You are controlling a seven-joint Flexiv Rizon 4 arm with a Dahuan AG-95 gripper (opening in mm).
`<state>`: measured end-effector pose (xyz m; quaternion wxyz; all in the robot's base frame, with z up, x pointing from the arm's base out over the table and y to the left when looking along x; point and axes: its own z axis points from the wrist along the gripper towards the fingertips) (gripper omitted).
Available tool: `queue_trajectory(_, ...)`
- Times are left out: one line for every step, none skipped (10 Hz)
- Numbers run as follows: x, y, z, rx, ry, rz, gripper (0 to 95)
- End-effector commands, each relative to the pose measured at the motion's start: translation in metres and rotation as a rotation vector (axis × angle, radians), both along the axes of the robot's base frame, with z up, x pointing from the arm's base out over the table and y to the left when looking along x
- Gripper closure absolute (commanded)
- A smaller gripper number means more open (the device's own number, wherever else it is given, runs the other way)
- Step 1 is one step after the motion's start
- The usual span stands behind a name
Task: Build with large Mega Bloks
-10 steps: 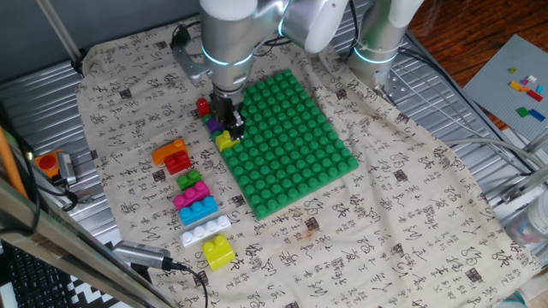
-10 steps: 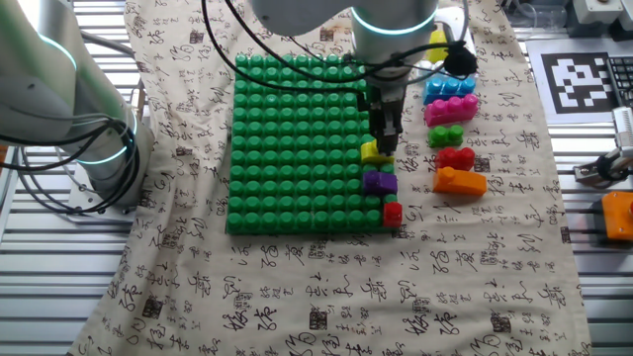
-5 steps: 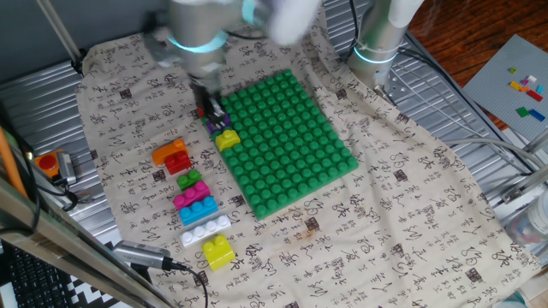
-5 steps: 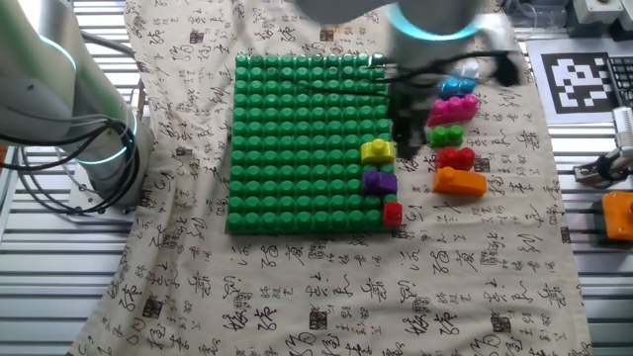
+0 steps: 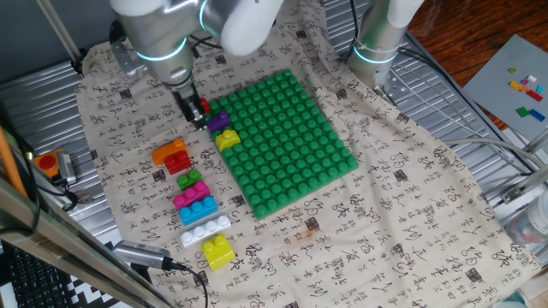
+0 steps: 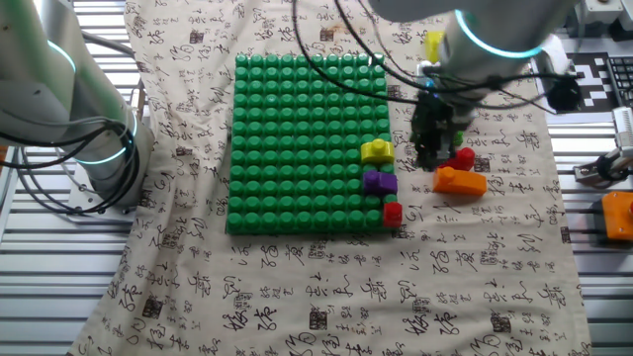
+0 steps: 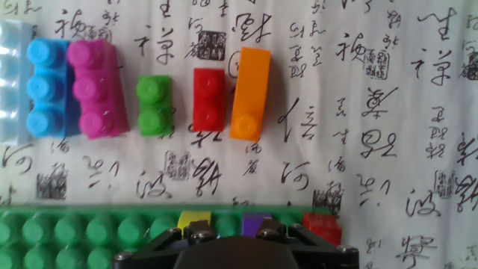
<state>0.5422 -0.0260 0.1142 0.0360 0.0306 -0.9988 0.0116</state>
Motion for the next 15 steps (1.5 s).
queue_trajectory(0.0048,-0.0016,-0.0052,-0.003,-0.005,-0.004,57.0)
queue_trajectory(0.0073,-0.0029,-0.0085,-0.004,-0.006,-0.007,57.0)
queue_trajectory(0.0094,-0.0058,-0.0119,-0.004,-0.007,-0.009,57.0)
queue_trajectory(0.0093,-0.0073,-0.0128,0.000,-0.008,-0.009,57.0)
queue_trajectory(0.0092,-0.0071,-0.0119,0.000,-0.006,-0.012,57.0)
queue_trajectory(0.0092,-0.0071,-0.0119,0.002,-0.008,-0.017,57.0)
queue_trajectory(0.0092,-0.0071,-0.0119,0.004,-0.011,-0.020,57.0)
queue_trajectory(0.0092,-0.0071,-0.0119,0.003,-0.008,-0.040,57.0)
queue_trajectory(0.0092,-0.0071,-0.0119,-0.003,-0.009,-0.065,57.0)
queue_trajectory(0.0092,-0.0071,-0.0119,-0.007,-0.011,-0.094,57.0)
queue_trajectory(0.0092,-0.0071,-0.0119,-0.009,-0.011,-0.113,57.0)
queue_trajectory(0.0092,-0.0071,-0.0119,-0.010,-0.014,-0.127,57.0)
queue_trajectory(0.0092,-0.0071,-0.0119,-0.014,-0.022,-0.128,57.0)
queue_trajectory(0.0092,-0.0071,-0.0119,-0.016,-0.026,-0.128,57.0)
queue_trajectory(0.0092,-0.0071,-0.0119,-0.016,-0.031,-0.129,57.0)
